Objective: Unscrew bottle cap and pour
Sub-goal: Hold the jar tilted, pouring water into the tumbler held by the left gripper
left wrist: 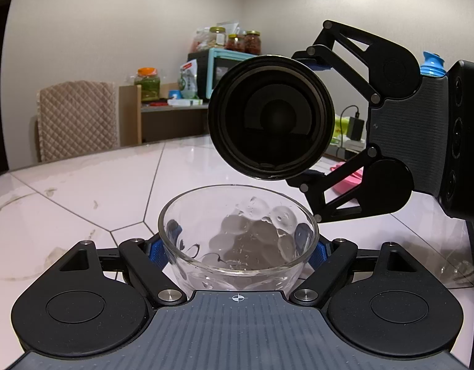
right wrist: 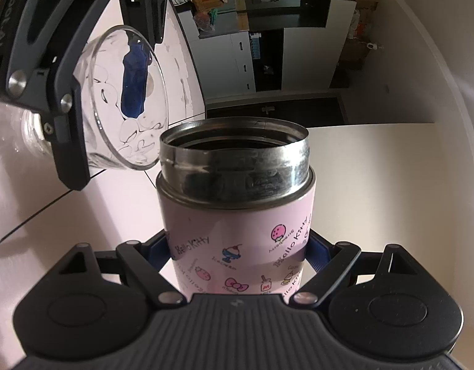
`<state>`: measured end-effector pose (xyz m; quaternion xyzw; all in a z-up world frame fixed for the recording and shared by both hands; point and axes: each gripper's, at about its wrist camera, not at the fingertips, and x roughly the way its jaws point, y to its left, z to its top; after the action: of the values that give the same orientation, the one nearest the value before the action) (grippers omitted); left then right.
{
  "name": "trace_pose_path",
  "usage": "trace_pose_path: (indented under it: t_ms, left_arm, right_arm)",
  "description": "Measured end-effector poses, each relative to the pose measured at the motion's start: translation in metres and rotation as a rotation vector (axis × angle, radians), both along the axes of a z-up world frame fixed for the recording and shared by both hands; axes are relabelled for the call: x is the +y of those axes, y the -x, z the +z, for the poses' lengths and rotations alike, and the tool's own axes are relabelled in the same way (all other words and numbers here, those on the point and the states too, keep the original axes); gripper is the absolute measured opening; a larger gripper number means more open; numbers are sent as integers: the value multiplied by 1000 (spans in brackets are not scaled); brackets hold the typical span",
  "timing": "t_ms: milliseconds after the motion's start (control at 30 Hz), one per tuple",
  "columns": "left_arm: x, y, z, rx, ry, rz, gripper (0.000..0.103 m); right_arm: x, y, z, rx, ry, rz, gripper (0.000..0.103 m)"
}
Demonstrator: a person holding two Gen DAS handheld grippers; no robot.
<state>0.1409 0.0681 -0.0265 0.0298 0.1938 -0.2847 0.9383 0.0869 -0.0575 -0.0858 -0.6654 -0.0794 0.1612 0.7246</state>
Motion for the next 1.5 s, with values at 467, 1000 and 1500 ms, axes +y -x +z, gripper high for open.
trace_pose_path:
  t_ms: [467,1000,1500]
  left_arm:
    - [0,0,0,0,0,0,87]
    - [-1,-1,0,0,0,0,87]
    - [-1,-1,0,0,0,0,87]
  right_arm:
    - [5,-4,-5,-32,48,7,88]
    - [22,-15,9,-43,66,15,88]
    - [16,-15,10,-55,85,3,88]
